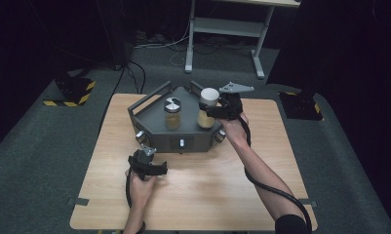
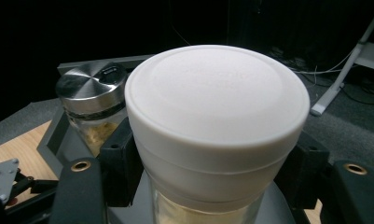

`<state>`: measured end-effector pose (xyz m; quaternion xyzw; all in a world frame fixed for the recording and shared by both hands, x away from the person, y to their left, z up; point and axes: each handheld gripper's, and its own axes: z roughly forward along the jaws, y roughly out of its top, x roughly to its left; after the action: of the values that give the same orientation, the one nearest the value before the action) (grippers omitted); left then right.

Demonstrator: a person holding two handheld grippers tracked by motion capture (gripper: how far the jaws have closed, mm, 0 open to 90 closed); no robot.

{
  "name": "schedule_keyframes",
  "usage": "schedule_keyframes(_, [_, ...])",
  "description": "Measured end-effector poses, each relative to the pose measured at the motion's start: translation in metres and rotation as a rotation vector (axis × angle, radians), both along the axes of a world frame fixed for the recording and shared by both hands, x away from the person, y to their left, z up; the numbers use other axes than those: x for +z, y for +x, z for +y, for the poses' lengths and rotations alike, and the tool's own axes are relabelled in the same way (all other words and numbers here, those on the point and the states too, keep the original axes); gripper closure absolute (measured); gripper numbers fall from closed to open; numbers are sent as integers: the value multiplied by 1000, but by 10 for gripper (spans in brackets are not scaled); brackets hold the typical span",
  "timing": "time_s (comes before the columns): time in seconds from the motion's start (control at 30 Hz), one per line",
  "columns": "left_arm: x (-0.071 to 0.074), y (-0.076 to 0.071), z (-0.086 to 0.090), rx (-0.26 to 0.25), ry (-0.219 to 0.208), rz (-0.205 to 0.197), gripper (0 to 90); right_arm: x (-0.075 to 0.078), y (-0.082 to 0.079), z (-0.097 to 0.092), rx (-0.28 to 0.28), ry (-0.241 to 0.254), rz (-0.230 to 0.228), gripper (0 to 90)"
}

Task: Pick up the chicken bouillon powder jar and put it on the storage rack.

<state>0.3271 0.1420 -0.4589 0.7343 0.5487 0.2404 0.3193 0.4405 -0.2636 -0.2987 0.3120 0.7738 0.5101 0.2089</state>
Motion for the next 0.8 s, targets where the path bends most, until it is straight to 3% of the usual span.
schedule_keyframes(0.4, [0,0,0,0,0,-1,24,-7,9,8,-15,-22,15,344])
schedule_keyframes(0.8, [0,-1,0,3,-1,-1,24,-10,9,10,-4,-34,-5,343])
